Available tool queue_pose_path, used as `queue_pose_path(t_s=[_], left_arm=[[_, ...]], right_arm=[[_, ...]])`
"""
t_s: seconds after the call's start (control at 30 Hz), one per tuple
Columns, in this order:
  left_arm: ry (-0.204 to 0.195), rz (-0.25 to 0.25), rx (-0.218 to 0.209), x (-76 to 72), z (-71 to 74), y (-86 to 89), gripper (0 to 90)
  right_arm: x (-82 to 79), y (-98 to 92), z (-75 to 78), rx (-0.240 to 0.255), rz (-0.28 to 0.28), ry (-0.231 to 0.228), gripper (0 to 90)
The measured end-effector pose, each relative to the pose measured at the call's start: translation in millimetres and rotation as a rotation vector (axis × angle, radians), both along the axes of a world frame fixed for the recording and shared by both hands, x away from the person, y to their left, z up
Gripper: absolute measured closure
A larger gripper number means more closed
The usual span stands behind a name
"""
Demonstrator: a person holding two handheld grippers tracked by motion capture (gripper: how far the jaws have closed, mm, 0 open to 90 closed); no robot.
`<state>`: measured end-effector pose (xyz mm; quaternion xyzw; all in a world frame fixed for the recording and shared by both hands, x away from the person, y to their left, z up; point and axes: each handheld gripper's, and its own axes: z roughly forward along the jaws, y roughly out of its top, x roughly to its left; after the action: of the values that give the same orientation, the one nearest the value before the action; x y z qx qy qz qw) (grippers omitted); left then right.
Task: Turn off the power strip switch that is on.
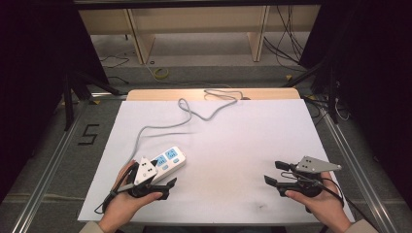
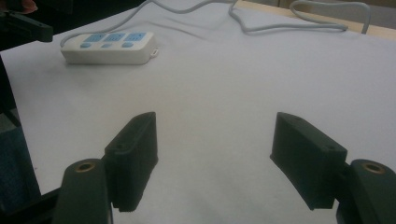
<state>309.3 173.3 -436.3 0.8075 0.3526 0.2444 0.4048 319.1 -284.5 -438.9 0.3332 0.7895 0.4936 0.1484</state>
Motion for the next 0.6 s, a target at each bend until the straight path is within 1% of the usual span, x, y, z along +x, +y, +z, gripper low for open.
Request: queue_pose_path(t_s=[0.17, 0.23, 0.27, 0.3, 0.33, 0.37, 0.4, 0.43, 0.47, 0.5, 0.53, 0.6], left_arm=[[0.001, 0.007, -0.007, -0.7, 0.6, 2.7, 15.7], [0.012, 0.011, -0.016, -1.4, 1.4, 4.2, 17.8], [0.016, 0.017, -0.013, -1.4, 2.8, 5.0, 17.8], [0.020, 0.027, -0.013, -1.7, 4.8, 5.5, 19.3], [0.017, 0.029, -0.009, -1.9, 7.8, 6.0, 24.0], [0.012, 0.025, -0.003, -1.6, 11.8, 7.4, 25.8], [-0.002, 0.043, -0.012, -0.1, 19.7, 10.4, 26.3], [-0.002, 0.043, -0.012, -0.1, 19.7, 10.4, 28.2], [-0.012, 0.055, -0.014, 0.5, 23.4, 12.4, 28.2], [-0.020, 0.066, -0.013, 1.6, 27.2, 14.9, 30.7], [-0.021, 0.074, -0.014, 2.1, 29.0, 16.2, 33.9], [-0.021, 0.088, -0.018, 3.6, 32.2, 19.0, 35.5]], right_arm=[[-0.1, 0.8, 0.3, 0.001, 0.005, 0.005, 31.6], [-0.4, 1.5, 0.5, -0.001, 0.007, 0.003, 31.6], [-0.4, 1.5, 0.5, -0.001, 0.007, 0.003, 31.6], [-0.4, 1.6, 0.5, -0.001, 0.007, 0.004, 31.6], [-0.3, 1.7, 0.5, 0.000, 0.007, 0.004, 31.6], [-0.2, 1.7, 0.4, 0.001, 0.008, 0.004, 31.6], [0.0, 1.8, 0.3, 0.002, 0.008, 0.004, 31.6], [0.3, 2.0, 0.1, 0.003, 0.009, 0.003, 31.6], [0.3, 2.0, 0.1, 0.003, 0.009, 0.003, 31.6], [0.5, 2.2, 0.1, 0.001, 0.012, 0.004, 31.6], [1.1, 2.7, -0.3, 0.000, 0.012, 0.006, 31.6], [1.2, 3.1, -0.4, -0.001, 0.011, 0.010, 31.6]])
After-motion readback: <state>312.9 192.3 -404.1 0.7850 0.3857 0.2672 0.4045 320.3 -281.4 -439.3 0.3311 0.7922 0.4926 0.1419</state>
